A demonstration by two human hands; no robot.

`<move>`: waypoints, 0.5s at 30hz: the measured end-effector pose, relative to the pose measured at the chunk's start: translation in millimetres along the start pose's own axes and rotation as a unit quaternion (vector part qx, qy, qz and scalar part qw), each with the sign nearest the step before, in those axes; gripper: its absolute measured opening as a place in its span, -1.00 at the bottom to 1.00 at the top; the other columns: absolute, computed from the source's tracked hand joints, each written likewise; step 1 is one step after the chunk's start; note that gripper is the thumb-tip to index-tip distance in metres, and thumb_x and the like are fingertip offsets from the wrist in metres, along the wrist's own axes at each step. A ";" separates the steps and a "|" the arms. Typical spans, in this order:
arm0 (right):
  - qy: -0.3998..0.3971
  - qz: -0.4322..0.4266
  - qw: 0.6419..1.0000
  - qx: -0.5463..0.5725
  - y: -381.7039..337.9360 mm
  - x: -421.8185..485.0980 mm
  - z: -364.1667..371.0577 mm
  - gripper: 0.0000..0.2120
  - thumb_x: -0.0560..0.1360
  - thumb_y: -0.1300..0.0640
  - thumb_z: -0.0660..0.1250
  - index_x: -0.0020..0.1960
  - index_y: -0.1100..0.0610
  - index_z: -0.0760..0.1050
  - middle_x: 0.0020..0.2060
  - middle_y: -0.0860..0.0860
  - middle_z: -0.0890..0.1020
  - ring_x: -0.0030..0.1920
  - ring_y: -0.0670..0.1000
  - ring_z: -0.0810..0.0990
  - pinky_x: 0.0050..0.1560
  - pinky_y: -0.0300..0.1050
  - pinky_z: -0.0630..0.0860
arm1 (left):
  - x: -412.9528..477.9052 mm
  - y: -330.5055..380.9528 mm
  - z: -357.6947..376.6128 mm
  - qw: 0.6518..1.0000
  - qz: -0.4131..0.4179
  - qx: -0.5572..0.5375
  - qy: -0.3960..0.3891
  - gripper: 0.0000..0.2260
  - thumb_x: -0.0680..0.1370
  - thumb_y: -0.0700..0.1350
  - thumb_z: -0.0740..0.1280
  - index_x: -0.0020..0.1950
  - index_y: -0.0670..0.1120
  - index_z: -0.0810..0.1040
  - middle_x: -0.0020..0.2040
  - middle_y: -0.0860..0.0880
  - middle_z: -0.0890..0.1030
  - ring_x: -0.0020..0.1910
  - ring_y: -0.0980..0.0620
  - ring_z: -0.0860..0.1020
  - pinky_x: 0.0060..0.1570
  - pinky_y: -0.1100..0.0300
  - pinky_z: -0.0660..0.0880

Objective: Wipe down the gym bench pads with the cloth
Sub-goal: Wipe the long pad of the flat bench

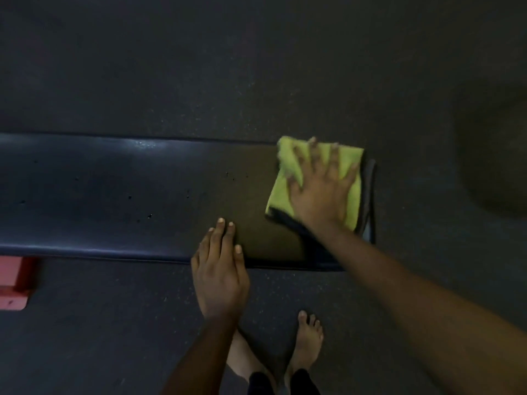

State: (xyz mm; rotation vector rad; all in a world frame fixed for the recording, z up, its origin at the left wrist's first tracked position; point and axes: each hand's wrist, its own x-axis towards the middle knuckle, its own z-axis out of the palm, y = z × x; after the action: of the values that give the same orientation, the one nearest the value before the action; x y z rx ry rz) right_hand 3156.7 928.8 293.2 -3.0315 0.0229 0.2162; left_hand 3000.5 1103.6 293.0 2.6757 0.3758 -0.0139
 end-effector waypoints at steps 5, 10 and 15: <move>-0.045 -0.094 0.995 -0.005 38.8 -108.7 2.0 -0.43 0.64 -0.29 -0.13 0.63 -0.25 -0.03 0.65 -0.09 0.02 0.64 0.16 -0.02 0.46 0.47 0.03 | 0.4 1.9 2.0 1.000 -0.013 -0.008 0.016 -0.61 0.66 -0.03 0.10 0.45 -0.06 0.45 0.49 -0.01 0.40 0.45 -0.04 0.34 0.29 -0.04 0.36; -0.020 0.077 0.994 0.068 62.4 -20.1 -4.4 -0.40 0.62 -0.29 -0.12 0.63 -0.20 0.03 0.66 -0.06 0.01 0.63 0.21 -0.03 0.42 0.51 0.14 | -1.1 -2.2 1.6 0.999 -0.007 -0.034 0.022 -0.61 0.67 -0.01 0.08 0.48 -0.03 0.40 0.52 0.03 0.36 0.48 0.01 0.30 0.35 -0.07 0.36; -0.015 0.006 0.999 0.030 -32.8 24.8 1.3 -0.43 0.64 -0.25 -0.06 0.63 -0.19 0.06 0.65 -0.09 0.04 0.63 0.24 -0.05 0.43 0.58 -0.10 | -5.5 -15.3 -10.9 0.989 -0.052 -0.101 0.091 -0.58 0.69 0.00 0.07 0.53 -0.08 0.32 0.60 -0.03 0.19 0.56 -0.02 0.19 0.45 -0.17 0.26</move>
State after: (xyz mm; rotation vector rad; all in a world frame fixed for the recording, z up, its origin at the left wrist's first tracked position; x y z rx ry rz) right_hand 3181.8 961.3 291.6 -2.9682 0.0459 0.2571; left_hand 2990.6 1120.1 296.8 2.4609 0.5445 0.2267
